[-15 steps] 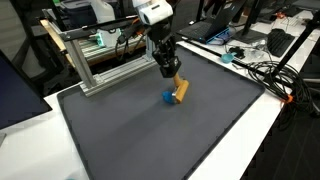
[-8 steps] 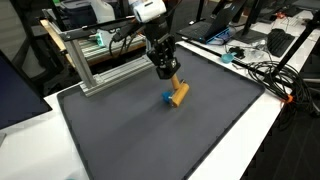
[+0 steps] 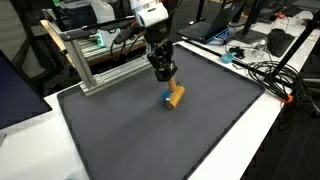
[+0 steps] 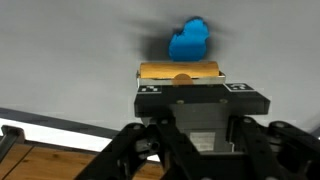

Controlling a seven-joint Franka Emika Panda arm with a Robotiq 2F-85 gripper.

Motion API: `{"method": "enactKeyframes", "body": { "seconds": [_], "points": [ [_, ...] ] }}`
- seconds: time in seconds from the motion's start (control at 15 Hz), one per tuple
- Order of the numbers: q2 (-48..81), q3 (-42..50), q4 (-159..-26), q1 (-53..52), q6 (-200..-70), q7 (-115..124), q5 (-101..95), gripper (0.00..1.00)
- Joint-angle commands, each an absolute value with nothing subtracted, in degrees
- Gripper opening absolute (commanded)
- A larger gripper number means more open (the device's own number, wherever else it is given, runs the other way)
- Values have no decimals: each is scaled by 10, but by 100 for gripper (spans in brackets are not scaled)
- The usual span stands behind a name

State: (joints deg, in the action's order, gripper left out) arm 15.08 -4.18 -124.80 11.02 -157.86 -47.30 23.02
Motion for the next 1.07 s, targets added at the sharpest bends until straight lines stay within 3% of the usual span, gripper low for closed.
{"method": "enactKeyframes", "body": {
  "seconds": [0.0, 1.0],
  "points": [
    [144, -34, -1272, 98, -1604, -440, 175, 22],
    [132, -16, -1282, 90, -1543, -360, 28, 22]
  ]
}}
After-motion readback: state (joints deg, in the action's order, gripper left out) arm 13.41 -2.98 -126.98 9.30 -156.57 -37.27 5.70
